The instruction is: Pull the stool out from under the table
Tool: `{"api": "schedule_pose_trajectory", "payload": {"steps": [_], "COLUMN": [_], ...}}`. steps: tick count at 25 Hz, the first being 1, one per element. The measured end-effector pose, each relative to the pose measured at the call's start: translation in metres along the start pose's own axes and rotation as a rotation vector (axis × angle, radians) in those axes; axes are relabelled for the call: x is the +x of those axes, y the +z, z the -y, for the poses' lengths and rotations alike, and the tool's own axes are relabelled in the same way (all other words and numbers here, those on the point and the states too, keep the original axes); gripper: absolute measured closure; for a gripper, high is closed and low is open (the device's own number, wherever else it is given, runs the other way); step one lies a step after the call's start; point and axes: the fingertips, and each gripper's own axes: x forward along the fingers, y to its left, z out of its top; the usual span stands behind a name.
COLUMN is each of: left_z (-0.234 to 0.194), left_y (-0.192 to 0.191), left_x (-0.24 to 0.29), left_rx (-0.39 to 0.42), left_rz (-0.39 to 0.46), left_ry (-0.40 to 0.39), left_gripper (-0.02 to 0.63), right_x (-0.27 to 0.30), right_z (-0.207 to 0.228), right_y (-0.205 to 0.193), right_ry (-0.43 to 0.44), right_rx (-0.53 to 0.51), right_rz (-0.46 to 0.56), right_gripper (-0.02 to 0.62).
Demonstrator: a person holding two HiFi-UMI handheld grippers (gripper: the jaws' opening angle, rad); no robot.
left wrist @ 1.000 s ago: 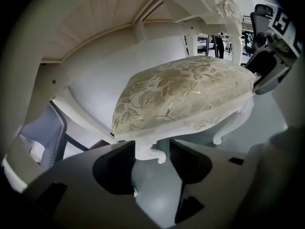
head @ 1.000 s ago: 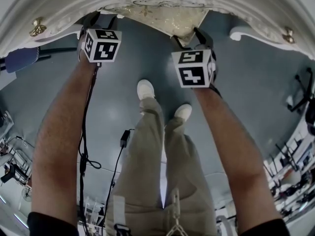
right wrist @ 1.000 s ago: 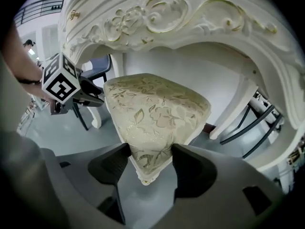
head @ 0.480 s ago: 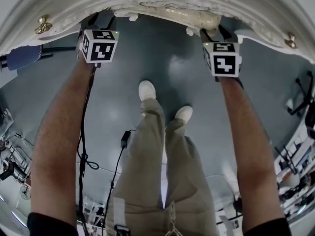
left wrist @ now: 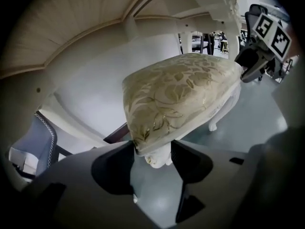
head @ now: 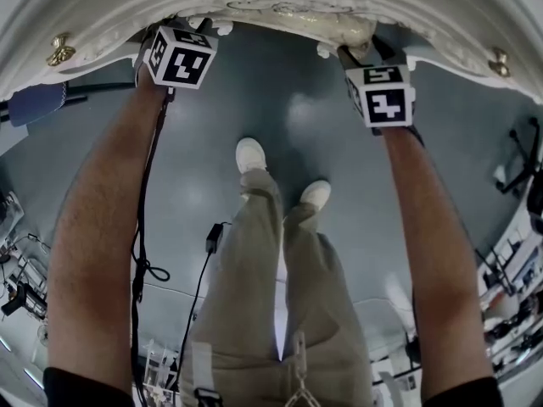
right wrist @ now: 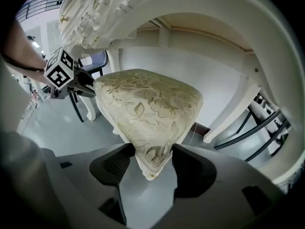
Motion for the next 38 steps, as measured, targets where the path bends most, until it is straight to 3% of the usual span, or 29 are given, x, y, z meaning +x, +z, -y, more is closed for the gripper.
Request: {"api": "schedule_pose_trajectory", "payload": {"steps": [11, 16, 20, 24, 32, 38], "left_z": [0.022, 0.047, 0.051, 0.046, 0.043, 0.048], "left_y": [-0.006, -0.020, -0.015, -0.008, 0.002, -0.004], "left_x": [-0.016, -0.033, -0.036, -0.044, -0.038, -0.042], "left_rx": [0.000, -0.049, -0.159, -0.173, -0.121, -0.116], "left_rz": [-0.004, 0.022, 0.070, 0.120, 0.014, 0.003], "left_ry": [0.033, 0.023, -0.069, -0.183, -0.190, -0.165], "left_gripper": [0.380, 0.380, 0.378, 0.373, 0.370, 0.371], "right_x": [-0.004, -0.007, -0.005, -0.006, -0.001, -0.011], "right_z": [0.009, 0.012, 0.022, 0.018, 0.020, 0.013], "right_y": [-0.010, -0.023, -0.025, -0.021, -0.015, -0.027], "right_ry": [-0.006, -0.009, 0.045, 0.068, 0.011, -0.011], "right_rx": [-0.002, -0.084, -0.007, 0.038, 0.091, 0.111], "right_rz": [0.011, -0.004, 0.004, 0.054, 0.005, -0.016], "right_gripper": [0.339, 0.321, 0.312, 0.305, 0.284, 0.288]}}
